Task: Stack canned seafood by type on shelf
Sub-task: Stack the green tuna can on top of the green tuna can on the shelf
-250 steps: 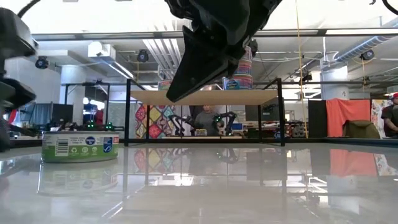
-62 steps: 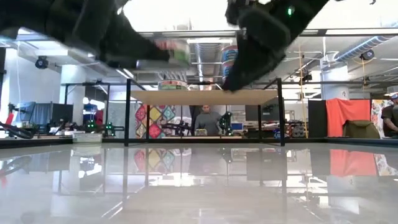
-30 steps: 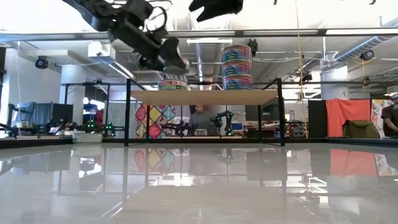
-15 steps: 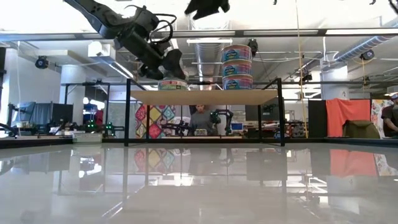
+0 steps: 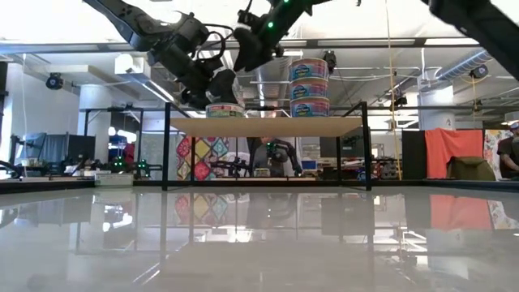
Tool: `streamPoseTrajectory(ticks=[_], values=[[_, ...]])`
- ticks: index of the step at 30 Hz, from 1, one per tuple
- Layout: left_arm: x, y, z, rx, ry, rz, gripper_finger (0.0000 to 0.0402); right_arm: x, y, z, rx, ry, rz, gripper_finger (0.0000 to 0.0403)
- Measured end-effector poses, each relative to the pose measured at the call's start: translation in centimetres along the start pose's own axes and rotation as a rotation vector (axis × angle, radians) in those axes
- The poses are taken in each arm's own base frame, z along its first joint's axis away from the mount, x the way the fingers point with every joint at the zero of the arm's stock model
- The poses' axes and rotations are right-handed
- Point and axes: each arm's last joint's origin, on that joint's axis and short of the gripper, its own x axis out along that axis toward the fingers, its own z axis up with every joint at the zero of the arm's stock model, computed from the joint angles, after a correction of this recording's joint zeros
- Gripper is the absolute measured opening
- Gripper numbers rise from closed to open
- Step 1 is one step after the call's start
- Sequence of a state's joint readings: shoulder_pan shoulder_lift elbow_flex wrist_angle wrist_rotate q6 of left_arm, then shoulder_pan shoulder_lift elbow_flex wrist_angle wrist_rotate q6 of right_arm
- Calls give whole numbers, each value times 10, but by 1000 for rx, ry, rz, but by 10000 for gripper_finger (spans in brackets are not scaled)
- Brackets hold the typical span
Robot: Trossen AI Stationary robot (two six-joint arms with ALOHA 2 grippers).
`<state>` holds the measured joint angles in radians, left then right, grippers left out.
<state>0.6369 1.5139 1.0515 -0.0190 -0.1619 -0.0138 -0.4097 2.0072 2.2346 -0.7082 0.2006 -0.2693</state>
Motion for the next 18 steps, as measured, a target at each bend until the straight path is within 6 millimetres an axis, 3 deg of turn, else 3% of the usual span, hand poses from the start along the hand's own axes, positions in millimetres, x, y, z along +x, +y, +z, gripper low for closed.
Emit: streamPoseTrajectory(ticks=[7,18], values=[[0,0,-1,-3,6,-12,400,28,-12,-7,6,33,84,248],[1,2,0,4,-1,-10,400,46,-25,-16,51,12,140,205]])
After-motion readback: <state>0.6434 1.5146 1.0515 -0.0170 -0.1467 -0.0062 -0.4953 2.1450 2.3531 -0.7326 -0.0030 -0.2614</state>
